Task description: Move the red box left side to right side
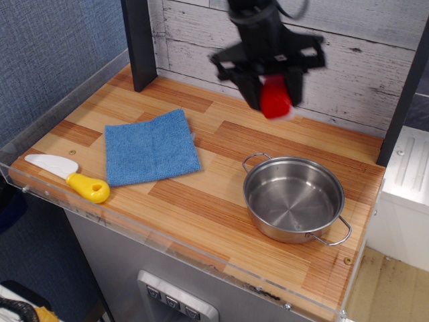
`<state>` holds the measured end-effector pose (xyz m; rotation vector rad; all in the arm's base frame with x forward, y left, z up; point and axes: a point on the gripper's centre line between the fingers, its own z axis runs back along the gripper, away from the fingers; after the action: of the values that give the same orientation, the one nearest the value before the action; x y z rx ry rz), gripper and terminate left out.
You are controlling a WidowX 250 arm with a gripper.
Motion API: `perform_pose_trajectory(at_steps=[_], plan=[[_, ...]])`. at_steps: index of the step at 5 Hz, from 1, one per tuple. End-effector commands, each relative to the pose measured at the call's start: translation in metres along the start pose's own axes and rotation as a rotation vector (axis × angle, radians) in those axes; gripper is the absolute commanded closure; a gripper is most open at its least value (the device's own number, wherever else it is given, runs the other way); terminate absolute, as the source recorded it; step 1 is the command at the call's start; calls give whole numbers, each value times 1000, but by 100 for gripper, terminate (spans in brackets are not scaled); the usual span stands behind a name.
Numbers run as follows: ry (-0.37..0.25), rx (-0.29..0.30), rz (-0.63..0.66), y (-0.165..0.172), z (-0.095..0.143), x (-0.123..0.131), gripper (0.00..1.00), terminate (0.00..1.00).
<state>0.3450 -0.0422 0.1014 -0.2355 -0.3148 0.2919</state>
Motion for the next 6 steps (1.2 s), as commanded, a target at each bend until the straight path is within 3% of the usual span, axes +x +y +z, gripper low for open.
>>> perform_pose_trajectory(at_steps=[1,3,6], plan=[[40,-6,-132,-26,-4,-30,100,0],[113,33,-190,-18,-14,-58,100,0],[213,82,-223,-12,-45,-71,100,0]])
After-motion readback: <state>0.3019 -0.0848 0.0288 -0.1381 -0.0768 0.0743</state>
